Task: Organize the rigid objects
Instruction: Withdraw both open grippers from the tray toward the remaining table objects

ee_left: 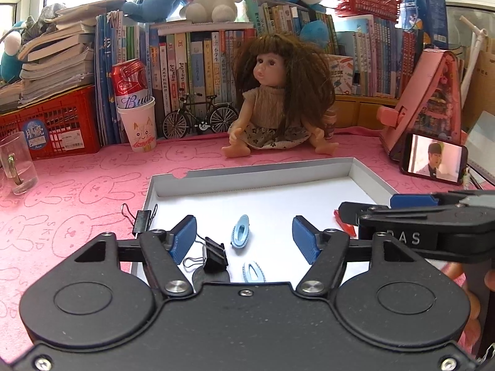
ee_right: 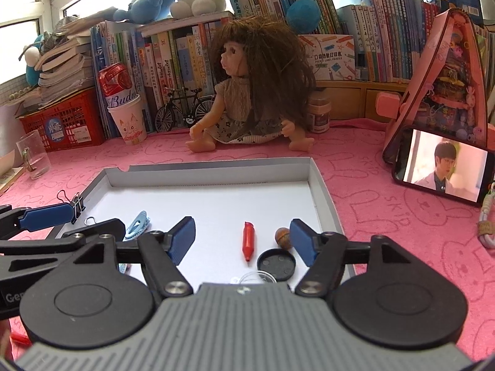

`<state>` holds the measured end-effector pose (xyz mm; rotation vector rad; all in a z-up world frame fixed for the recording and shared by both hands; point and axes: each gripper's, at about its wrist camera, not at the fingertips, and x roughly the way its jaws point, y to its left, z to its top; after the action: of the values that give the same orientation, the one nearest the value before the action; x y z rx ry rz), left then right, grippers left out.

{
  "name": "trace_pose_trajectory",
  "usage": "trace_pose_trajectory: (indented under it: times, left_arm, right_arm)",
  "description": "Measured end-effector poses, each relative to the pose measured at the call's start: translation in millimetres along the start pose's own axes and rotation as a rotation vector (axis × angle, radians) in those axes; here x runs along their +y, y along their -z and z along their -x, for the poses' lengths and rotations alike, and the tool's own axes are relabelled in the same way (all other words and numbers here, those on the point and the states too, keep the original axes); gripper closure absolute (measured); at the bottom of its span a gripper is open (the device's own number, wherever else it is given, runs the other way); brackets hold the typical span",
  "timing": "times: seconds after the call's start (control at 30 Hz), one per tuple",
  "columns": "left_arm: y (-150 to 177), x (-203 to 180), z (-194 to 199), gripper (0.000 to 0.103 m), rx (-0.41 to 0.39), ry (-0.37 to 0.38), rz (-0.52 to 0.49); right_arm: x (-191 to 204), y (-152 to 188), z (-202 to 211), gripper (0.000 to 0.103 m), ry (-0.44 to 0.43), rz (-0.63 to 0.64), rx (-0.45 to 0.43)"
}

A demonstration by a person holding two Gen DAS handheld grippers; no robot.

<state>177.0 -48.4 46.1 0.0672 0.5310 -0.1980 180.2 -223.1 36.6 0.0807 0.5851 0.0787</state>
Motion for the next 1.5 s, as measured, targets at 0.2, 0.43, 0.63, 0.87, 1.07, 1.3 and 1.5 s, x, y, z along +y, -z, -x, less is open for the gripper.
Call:
trace_pose_trajectory:
  times: [0.2,0.43,0.63,0.87,1.07,1.3,1.5]
  left_arm:
    - [7,0,18,0.029,-0.005,0.029,-0.016]
    - [14,0,35,0.026,0.002,0.048,-0.023]
    - [24,4,48,0.026,0.015,0.053,-0.005]
    - [39,8,73,0.025,-0.016,0.049,-0.010]
    - [60,14,98,0.025,-0.040,0.041,-0.004]
    - [87,24,121,0.024,-0.069,0.013,-0.022]
    - [104,35,117,0.025,-0.017,-0.039,0.004]
  right_arm:
    - [0,1,14,0.019,-0.007,0.018,-0.025]
    - [0,4,31,0.017,-0.016,0.037,-0.059]
    - [3,10,46,0.016,-0.029,0.061,-0.075]
    - [3,23,69,0.015,-0.049,0.086,-0.098]
    - [3,46,95,0.013,-0.083,0.118,-0.139]
    - [10,79,114,0.011,-0.125,0.150,-0.138]
    - [20,100,113,0.010,-0.146,0.202,-0.111]
